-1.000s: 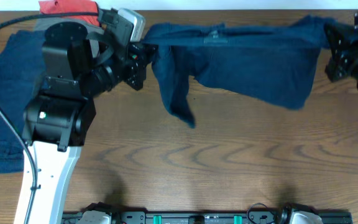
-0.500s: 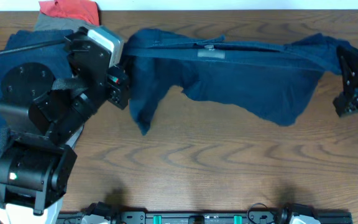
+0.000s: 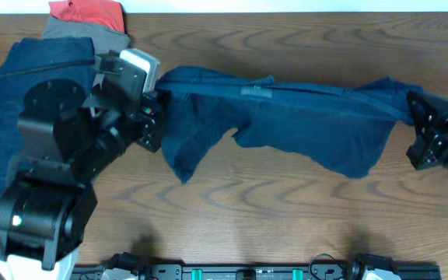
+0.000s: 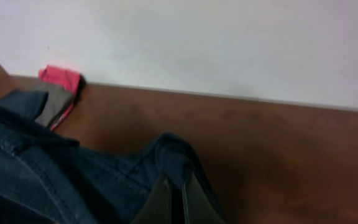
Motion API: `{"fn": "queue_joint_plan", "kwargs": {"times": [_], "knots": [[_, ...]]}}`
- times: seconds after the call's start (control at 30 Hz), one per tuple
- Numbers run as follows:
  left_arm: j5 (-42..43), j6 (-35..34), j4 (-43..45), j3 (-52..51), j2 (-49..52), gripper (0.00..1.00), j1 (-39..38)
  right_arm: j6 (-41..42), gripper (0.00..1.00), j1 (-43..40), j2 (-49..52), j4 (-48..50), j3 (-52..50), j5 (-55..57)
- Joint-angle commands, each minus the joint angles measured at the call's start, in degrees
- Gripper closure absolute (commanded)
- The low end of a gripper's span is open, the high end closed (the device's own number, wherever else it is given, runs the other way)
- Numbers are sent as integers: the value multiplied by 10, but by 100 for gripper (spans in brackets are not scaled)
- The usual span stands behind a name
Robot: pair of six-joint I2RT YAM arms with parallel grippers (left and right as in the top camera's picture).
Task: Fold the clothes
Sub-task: 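Stretch the shorts waistband between both grippers, pulling apart left and right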
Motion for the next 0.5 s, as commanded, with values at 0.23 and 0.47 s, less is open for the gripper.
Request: {"fn": "queue_joint_plan", "kwargs": {"times": [0.23,0.47], "knots": [[-34,-133,-67,32,-106,94,22,33,99,-19,-1,-225,174,167],[25,-163,-166,50,-108,94,22,39,99,-19,-1,-328,215,172]]}}
